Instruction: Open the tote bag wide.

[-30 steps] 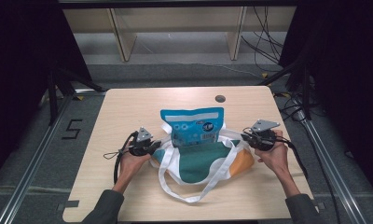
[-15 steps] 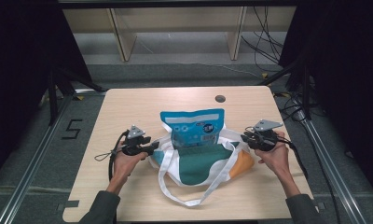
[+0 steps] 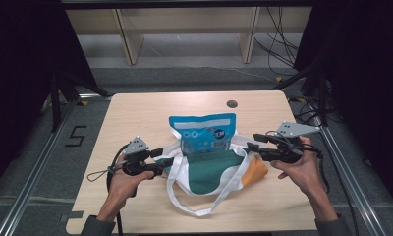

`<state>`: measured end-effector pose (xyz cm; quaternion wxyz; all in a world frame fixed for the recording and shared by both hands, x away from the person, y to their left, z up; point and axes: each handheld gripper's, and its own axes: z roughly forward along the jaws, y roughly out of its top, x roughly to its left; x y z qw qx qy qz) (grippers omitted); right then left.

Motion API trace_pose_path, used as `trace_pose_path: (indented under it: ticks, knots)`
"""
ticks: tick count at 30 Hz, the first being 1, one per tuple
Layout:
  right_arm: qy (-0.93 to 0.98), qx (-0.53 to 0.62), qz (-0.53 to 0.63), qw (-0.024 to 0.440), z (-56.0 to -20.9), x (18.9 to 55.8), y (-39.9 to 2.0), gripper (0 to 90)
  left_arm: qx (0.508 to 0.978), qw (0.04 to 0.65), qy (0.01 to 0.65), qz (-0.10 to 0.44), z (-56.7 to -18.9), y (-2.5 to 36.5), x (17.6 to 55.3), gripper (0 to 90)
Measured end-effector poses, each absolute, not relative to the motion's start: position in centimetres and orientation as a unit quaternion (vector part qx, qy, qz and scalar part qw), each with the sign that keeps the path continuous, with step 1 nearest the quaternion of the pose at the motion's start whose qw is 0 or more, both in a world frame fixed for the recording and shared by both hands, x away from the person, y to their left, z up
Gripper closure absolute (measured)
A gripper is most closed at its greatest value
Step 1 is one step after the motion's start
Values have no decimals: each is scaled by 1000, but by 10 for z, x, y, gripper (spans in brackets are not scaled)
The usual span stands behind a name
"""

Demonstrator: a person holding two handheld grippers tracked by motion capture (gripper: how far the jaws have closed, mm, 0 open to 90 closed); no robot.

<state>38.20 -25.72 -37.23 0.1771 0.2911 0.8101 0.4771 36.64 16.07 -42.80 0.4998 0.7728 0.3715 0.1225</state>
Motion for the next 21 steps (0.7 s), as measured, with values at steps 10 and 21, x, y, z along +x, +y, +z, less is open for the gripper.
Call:
trace_pose_path:
  ticks: [10, 21]
  knots:
    - [857, 279, 406, 151, -392, 380, -227, 831, 808, 467, 335, 124, -451, 144, 367, 555]
    - [908, 280, 293, 109, -472, 388, -214, 890, 852, 398, 322, 106, -498, 120, 374, 863]
